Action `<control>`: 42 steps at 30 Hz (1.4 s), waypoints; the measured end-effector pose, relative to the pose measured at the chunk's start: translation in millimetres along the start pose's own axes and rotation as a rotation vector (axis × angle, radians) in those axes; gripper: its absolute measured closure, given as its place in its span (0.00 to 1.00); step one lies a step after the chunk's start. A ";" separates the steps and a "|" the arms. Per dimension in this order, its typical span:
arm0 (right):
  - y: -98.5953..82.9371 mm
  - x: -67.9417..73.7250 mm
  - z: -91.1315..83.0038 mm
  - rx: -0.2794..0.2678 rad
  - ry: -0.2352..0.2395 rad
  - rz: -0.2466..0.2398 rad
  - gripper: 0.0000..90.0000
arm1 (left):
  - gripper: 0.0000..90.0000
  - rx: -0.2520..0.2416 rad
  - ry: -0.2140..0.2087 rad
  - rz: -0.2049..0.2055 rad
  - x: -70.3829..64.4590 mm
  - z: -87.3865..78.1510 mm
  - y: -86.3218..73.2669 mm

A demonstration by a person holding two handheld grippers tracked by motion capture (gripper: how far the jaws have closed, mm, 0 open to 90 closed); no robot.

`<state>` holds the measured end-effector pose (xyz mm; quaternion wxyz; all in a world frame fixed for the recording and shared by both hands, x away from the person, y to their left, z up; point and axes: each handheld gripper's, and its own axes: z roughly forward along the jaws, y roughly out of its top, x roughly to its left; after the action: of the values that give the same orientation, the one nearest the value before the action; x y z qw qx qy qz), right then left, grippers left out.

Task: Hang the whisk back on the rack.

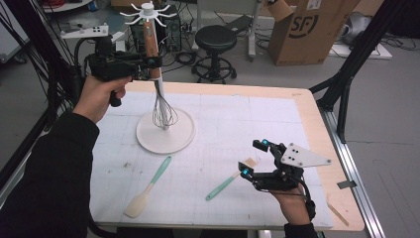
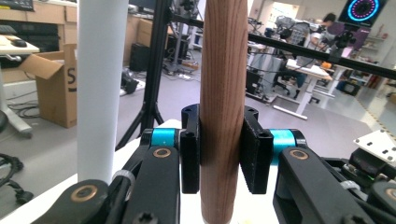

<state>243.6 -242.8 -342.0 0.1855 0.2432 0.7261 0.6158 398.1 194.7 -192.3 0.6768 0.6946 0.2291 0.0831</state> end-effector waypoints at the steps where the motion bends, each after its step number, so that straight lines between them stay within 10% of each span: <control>1: -0.2 -0.4 -0.7 -0.001 -0.005 -0.002 0.20 | 0.80 -0.008 0.014 0.010 -2.2 -0.9 -1.2; 14: -10.4 -9.3 -16.5 -0.018 -0.071 0.028 0.20 | 0.37 -0.081 0.183 0.086 -25.2 -34.0 -18.8; 42: -12.3 -22.8 -27.6 -0.001 -0.126 0.056 0.20 | 0.20 -0.154 0.205 0.104 -55.7 -73.1 -63.7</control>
<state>244.9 -279.7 -350.0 0.2134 0.3017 0.7055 0.6047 304.8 235.3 -238.6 0.6961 0.6393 0.2537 0.2058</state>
